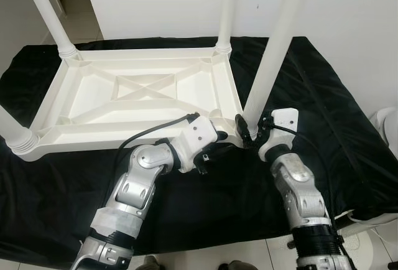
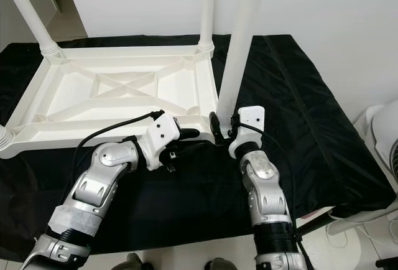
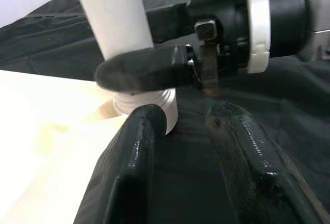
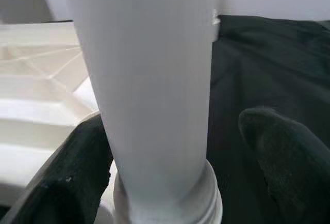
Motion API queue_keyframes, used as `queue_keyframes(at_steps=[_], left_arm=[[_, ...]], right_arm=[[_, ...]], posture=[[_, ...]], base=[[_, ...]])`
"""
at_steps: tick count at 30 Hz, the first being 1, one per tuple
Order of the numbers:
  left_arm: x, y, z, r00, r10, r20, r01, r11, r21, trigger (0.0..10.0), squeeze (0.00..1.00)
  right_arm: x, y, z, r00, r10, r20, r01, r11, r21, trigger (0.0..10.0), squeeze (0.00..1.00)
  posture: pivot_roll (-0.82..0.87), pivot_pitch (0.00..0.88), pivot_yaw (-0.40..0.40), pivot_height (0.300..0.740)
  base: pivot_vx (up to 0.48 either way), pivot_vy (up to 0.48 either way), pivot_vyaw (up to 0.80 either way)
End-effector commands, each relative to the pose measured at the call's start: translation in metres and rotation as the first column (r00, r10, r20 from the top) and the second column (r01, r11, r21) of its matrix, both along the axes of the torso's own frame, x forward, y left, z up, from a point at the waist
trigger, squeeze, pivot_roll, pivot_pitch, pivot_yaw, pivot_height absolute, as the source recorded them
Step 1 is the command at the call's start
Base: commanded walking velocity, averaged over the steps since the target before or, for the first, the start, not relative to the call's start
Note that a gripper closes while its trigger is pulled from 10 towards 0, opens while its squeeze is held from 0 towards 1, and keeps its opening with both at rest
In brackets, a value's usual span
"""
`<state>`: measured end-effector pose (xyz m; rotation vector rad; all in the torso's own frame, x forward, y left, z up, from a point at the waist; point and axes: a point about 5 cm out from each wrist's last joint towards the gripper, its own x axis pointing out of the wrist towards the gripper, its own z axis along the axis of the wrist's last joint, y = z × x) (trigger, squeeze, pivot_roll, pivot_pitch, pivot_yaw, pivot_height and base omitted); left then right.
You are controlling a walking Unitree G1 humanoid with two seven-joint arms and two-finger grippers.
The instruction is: Building children table
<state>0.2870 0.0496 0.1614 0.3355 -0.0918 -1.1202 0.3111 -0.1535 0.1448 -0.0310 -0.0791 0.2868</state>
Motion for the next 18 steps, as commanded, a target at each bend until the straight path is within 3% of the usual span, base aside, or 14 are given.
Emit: queue_keyframes(at_steps=[1, 6, 13, 14, 15, 16, 18], left_arm=[[0.004, 0.003, 0.001, 0.994, 0.104, 0.026, -0.103, 0.994, -0.030, 10.0, 0.00], [0.005, 0.004, 0.002, 0.994, 0.105, 0.029, -0.105, 0.994, -0.032, 10.0, 0.00], [0.004, 0.002, 0.003, 0.994, 0.101, 0.031, -0.100, 0.994, -0.035, 10.0, 0.00], [0.004, 0.002, 0.004, 0.994, 0.100, 0.032, -0.099, 0.994, -0.036, 10.0, 0.00], [0.004, 0.002, 0.004, 0.994, 0.100, 0.032, -0.099, 0.994, -0.036, 10.0, 0.00], [0.005, 0.001, 0.004, 0.994, 0.101, 0.034, -0.100, 0.994, -0.037, 10.0, 0.00], [0.005, 0.002, 0.005, 0.994, 0.103, 0.036, -0.102, 0.994, -0.038, 10.0, 0.00]], right_arm=[[0.004, -0.004, -0.002, 0.998, 0.060, -0.014, -0.061, 0.998, -0.012, 10.0, 0.00], [0.017, -0.001, -0.002, 0.971, 0.235, -0.041, -0.239, 0.963, -0.125, 10.0, 0.00], [0.027, 0.004, -0.005, 0.943, 0.320, -0.093, -0.333, 0.917, -0.219, 10.0, 0.00], [0.029, 0.004, -0.005, 0.936, 0.339, -0.098, -0.353, 0.908, -0.224, 6.9, 0.00], [0.029, 0.004, -0.005, 0.936, 0.339, -0.098, -0.353, 0.908, -0.224, 6.9, 0.00], [0.030, 0.004, -0.005, 0.926, 0.363, -0.106, -0.378, 0.898, -0.227, 0.0, 0.00], [0.032, 0.003, -0.005, 0.912, 0.393, -0.117, -0.410, 0.882, -0.233, 0.0, 0.00]], posture=[[-0.12, 0.027, 0.018, 0.740], [-0.12, 0.031, 0.023, 0.740], [-0.12, 0.031, 0.024, 0.740], [-0.12, 0.033, 0.025, 0.740], [-0.12, 0.033, 0.025, 0.740], [-0.12, 0.035, 0.022, 0.740], [-0.11, 0.035, 0.020, 0.740]], base=[[0.000, 0.000, 0.00], [0.000, 0.000, 0.00], [0.000, 0.000, 0.00], [0.000, 0.000, 0.00], [0.000, 0.000, 0.00], [0.000, 0.000, 0.00], [0.000, 0.000, 0.00]])
